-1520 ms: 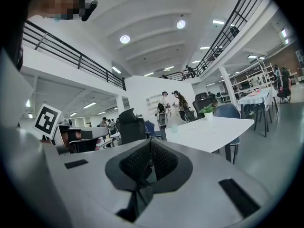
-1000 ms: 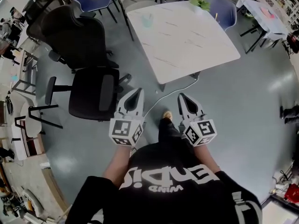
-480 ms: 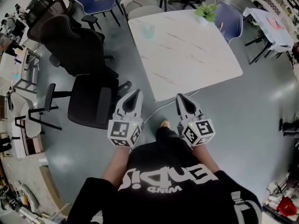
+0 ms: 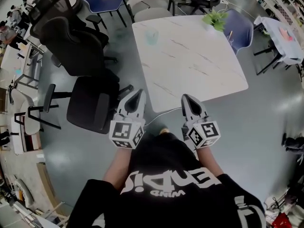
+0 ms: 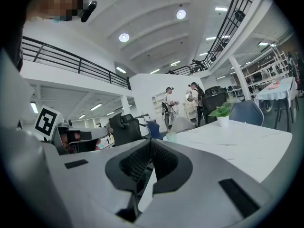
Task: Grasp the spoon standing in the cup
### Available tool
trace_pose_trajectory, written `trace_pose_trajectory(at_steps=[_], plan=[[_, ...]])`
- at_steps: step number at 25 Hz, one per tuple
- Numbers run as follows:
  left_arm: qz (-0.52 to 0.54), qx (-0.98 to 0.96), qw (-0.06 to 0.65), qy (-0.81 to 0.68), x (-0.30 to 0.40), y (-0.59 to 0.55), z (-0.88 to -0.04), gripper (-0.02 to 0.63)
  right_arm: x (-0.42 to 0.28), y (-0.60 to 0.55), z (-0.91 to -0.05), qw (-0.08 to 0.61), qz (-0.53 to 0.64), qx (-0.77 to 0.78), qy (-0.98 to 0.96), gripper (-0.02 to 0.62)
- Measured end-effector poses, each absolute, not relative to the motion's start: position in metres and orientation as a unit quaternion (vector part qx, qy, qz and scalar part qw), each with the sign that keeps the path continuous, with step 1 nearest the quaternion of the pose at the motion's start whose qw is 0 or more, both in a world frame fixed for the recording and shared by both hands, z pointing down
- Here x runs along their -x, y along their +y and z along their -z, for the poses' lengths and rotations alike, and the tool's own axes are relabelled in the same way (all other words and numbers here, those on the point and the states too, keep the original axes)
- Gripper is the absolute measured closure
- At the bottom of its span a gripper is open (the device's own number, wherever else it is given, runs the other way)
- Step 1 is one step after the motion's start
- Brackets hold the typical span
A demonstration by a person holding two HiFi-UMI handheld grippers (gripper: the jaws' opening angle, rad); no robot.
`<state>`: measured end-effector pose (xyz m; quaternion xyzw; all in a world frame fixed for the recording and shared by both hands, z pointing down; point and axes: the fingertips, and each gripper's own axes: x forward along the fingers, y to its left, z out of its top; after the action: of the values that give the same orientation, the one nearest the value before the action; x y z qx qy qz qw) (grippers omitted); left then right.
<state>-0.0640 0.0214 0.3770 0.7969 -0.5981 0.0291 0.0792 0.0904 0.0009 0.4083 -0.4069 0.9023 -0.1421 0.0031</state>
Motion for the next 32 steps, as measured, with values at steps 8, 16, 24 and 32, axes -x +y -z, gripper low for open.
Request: trace_pose_trajectory(at_steps=[8,16,24,32], plan=[[-0.030,-0.788,0.070,-0.610,0.069,0.003,-0.375,0.592,-0.089,-0.018,-0.412,-0.001,0.145,0.395,0.907,0.582],[-0.027,-0.794,0.064,-0.604,0.069,-0.026,-0.380,0.592,-0.089,-0.044,-0.410,0.005,0.137,0.403,0.905,0.582],[-0.023,-0.801,0.061,-0.595,0.069,-0.066,-0.385,0.592,-0.097,-0.077,-0.417,-0.001,0.135,0.420,0.897,0.581],[-0.023,-0.797,0.053,-0.601,0.078,-0.093,-0.383,0.592,-0.084,-0.099,-0.417,-0.005,0.140,0.417,0.898,0.581]])
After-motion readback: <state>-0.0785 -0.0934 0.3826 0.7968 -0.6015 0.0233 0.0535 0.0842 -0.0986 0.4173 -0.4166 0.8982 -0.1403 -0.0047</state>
